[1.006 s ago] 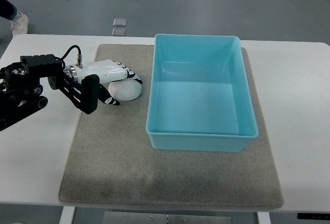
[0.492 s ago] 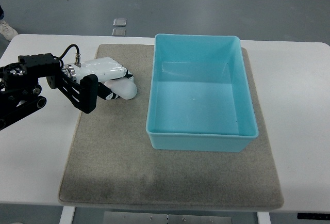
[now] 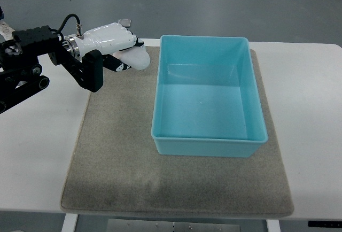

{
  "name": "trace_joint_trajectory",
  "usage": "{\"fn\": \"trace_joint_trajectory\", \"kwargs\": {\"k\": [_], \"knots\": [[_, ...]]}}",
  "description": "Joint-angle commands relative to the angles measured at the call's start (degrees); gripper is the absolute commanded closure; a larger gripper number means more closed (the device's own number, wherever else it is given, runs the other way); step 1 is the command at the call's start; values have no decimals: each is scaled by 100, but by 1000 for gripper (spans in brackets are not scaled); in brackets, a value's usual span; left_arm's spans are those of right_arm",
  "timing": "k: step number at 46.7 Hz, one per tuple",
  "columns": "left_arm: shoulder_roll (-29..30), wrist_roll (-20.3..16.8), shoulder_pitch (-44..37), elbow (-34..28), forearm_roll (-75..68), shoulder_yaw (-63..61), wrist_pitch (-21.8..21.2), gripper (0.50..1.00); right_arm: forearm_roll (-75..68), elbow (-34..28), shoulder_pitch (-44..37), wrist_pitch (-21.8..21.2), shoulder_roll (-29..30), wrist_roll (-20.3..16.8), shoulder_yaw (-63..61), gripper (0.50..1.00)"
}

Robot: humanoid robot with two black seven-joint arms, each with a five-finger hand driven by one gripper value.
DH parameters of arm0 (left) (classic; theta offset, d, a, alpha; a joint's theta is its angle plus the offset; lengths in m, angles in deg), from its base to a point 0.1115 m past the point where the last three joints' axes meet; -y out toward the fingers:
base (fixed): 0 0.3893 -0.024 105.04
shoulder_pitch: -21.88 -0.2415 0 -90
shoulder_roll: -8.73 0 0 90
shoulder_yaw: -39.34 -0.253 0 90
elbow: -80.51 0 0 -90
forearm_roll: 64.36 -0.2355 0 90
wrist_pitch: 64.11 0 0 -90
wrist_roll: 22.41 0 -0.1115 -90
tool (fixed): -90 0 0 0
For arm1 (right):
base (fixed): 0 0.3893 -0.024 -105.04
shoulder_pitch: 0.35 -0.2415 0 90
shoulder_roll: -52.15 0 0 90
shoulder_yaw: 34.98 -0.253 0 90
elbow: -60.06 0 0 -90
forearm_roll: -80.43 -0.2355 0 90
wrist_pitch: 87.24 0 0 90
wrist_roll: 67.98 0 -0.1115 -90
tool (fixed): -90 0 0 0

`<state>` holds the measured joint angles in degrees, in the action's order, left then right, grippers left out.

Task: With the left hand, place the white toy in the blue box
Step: 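Lift the white toy and carry it over the blue box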

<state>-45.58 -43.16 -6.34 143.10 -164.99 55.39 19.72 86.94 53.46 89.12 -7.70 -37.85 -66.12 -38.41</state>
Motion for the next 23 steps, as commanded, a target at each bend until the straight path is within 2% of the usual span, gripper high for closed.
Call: {"fn": "trace_joint_trajectory", "kwargs": {"k": [1, 10, 23], "knots": [[-26, 9, 89, -1, -1, 12, -182, 1000, 0, 1, 0, 0, 0, 8, 0, 564], [-219, 18, 274, 70, 52, 82, -648, 1000, 0, 1, 0, 0, 0, -1, 0, 564], [-870, 18, 159, 78, 78, 21, -728, 994, 0, 1, 0, 0, 0, 8, 0, 564]]}}
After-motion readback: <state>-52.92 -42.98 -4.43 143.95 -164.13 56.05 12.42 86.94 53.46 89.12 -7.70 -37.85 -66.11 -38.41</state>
